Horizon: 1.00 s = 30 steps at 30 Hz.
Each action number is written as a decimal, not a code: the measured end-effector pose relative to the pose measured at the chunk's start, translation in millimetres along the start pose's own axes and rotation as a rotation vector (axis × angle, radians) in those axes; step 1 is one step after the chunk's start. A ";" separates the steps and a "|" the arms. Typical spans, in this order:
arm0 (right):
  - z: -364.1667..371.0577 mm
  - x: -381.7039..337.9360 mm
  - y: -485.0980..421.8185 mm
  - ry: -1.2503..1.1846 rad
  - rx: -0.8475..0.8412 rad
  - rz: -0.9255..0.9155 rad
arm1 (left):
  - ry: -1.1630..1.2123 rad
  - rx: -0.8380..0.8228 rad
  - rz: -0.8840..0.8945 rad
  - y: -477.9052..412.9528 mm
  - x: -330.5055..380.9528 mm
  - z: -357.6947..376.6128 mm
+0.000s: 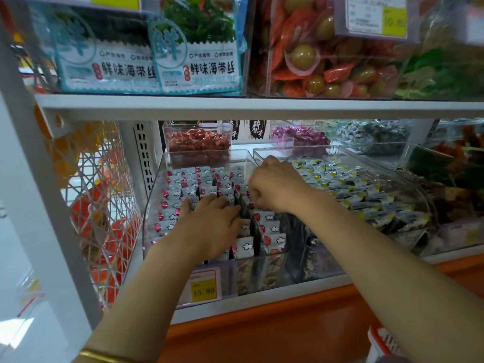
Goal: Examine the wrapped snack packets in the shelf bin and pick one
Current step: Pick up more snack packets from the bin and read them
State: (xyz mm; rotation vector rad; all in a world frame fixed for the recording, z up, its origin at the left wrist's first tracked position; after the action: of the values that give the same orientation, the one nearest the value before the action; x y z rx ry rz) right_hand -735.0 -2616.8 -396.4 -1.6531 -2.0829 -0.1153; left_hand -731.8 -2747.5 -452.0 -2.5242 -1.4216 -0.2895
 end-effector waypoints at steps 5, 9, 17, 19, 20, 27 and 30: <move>-11.6 10.6 10.1 -0.183 0.145 0.108 | 0.052 0.029 0.005 0.2 1.2 -2.2; -19.1 12.6 29.5 -0.305 0.424 0.210 | 0.080 0.089 0.014 4.3 1.7 -6.9; -24.0 17.1 67.2 -0.692 0.710 0.420 | 0.507 0.381 0.080 21.5 18.8 -32.3; -23.0 15.6 77.5 -0.802 0.734 0.454 | 0.685 0.372 0.080 26.1 23.0 -33.6; -21.9 15.6 81.5 -0.879 0.735 0.474 | 0.739 0.360 0.075 27.7 24.1 -33.4; -1.1 12.7 92.7 -1.786 0.543 0.558 | 1.286 0.337 -0.094 36.1 14.9 -32.2; 3.1 9.2 93.2 -2.019 0.450 0.502 | 1.457 0.356 -0.123 37.8 14.9 -31.8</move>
State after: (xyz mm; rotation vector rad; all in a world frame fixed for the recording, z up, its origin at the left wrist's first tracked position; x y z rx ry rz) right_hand -650.1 -2582.4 -416.1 -1.8952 -1.9326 2.8819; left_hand -693.6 -2763.8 -421.3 -1.2315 -0.8143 -1.3555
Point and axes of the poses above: each hand's wrist, its own y-axis away from the middle knuckle, its own z-axis out of the palm, x = y × z, the point moved 3 cm from there along -y, towards the middle knuckle, and after that the axes turned 12 degrees about y, right-handed, at the moved point
